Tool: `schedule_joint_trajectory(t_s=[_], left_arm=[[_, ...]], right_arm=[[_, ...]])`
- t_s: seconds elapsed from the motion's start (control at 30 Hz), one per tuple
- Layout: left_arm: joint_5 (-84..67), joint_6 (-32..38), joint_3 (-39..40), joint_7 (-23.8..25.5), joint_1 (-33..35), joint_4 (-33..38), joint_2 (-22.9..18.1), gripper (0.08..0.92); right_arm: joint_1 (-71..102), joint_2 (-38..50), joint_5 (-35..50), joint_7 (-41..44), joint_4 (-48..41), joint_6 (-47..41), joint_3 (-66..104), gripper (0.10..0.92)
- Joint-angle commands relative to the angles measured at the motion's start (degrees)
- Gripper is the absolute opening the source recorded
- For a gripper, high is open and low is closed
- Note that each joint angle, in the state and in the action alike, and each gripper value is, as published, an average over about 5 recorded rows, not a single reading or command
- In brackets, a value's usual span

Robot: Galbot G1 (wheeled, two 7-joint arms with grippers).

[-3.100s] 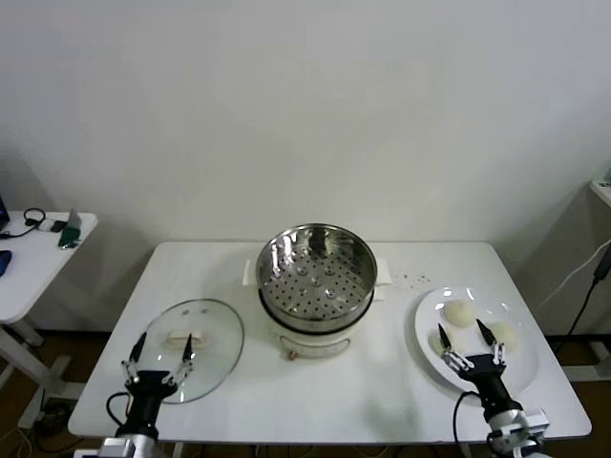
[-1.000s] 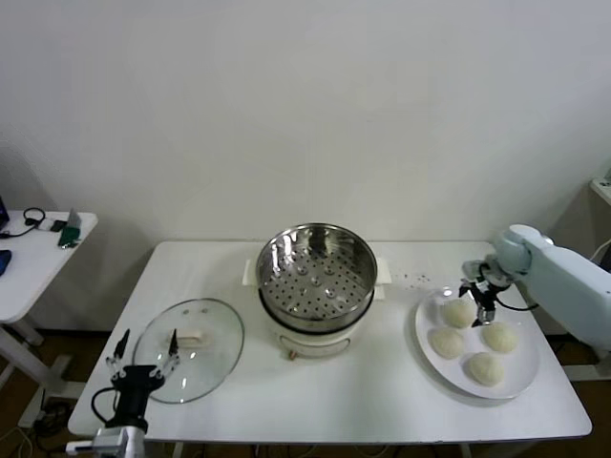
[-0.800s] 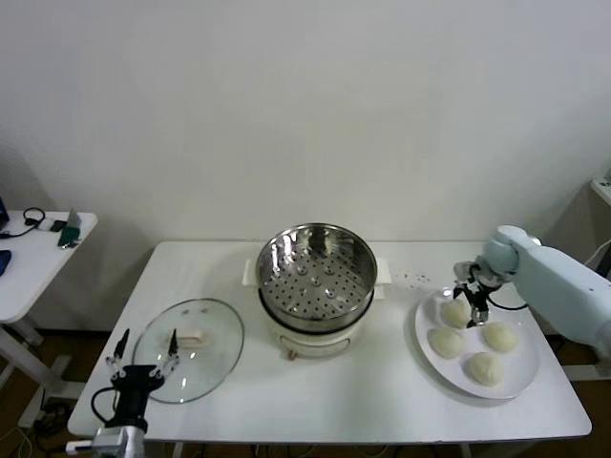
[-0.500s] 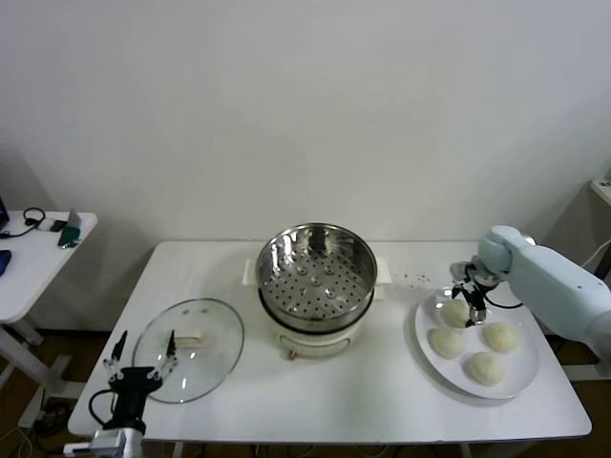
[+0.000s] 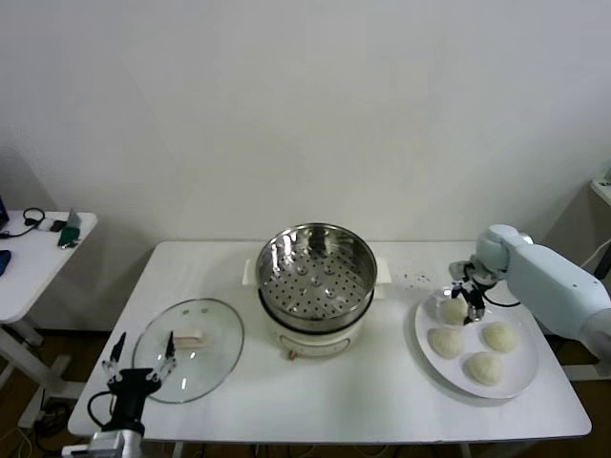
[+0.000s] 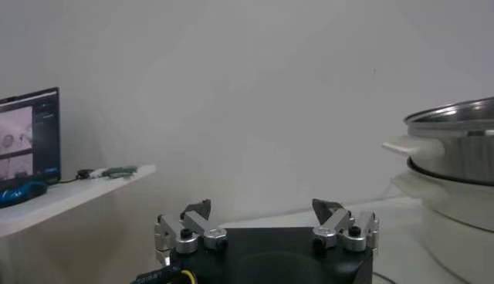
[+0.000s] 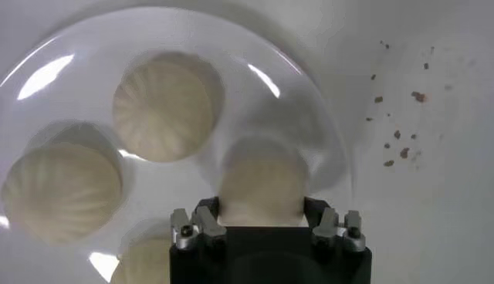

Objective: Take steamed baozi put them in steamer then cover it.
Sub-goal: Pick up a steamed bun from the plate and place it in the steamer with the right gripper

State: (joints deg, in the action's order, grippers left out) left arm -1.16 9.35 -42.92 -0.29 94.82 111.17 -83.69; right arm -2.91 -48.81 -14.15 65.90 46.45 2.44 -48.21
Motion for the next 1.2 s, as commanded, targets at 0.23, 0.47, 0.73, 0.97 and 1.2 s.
schedule_joint_trajectory(t_s=[0.23,0.47,0.73,0.97,1.2], left_arm=[[-0.58,0.20,-0.05,0.00,0.73,0.39,0.15,0.823],[-0.85,-0.05,0.05,-0.01,1.50,0.73,0.28,0.823],[-2.07,-2.25,0.55,-1.09,1.64,1.69,0.19,0.823],[-2.30,-2.71,0.44,-0.90,1.72,1.84,1.18,0.823],[-2.58,-2.58,0.07,-0.90,2.39,2.62,2.23,0.823]], right_arm=[[-14.57,2.58,7.60,0.77,8.26,2.52,-12.27,0.704],[-37.14,-0.62,16.56,1.86,15.26,7.52,-30.11,0.711],[-48.02,-10.14,20.02,2.39,18.04,13.52,-35.38,0.712],[-46.45,-22.26,17.30,1.88,17.67,17.89,-32.25,0.712],[-39.32,-30.33,7.47,1.71,14.31,22.25,-28.74,0.716]])
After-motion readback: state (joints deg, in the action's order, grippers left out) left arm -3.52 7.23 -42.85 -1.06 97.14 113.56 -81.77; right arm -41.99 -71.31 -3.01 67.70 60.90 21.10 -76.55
